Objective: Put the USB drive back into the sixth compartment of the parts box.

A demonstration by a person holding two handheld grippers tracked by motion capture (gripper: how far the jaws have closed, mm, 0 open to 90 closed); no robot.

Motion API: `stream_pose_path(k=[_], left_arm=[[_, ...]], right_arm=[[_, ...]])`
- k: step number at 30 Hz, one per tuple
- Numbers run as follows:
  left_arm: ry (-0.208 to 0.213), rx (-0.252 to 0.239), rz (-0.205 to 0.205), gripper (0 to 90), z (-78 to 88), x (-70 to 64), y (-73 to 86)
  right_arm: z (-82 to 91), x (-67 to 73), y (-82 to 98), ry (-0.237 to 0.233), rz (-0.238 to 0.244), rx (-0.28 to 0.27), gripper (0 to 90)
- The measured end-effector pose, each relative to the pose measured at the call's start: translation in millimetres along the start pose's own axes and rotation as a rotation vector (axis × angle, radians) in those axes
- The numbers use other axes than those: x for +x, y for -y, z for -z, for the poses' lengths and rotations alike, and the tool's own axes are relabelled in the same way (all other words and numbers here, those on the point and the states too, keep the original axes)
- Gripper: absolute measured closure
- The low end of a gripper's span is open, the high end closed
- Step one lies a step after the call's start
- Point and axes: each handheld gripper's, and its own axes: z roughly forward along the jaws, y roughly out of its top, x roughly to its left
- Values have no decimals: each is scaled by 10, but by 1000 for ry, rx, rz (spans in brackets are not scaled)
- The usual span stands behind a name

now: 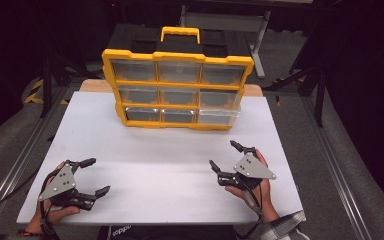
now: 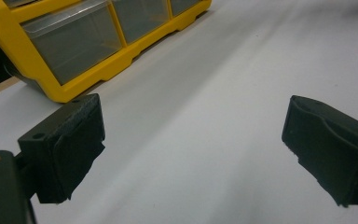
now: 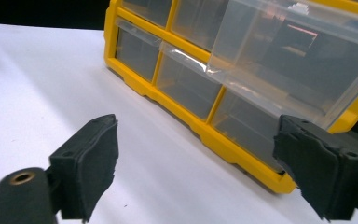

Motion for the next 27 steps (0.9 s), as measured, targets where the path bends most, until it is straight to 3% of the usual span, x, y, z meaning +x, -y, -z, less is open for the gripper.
stream_pose_path(k=[7, 9, 19, 27], left_arm=[[4, -2, 5, 64, -11, 9, 5], [4, -1, 3, 63, -13, 9, 6], [-1, -10, 6, 57, 12, 25, 15], [-1, -9, 11, 57, 9, 26, 21]], right_arm=[[24, 28, 155, 7, -9, 19, 112], [38, 68, 238, 28, 42, 39, 116], [95, 116, 386, 42, 32, 51, 106], [69, 126, 417, 23, 30, 63, 109]])
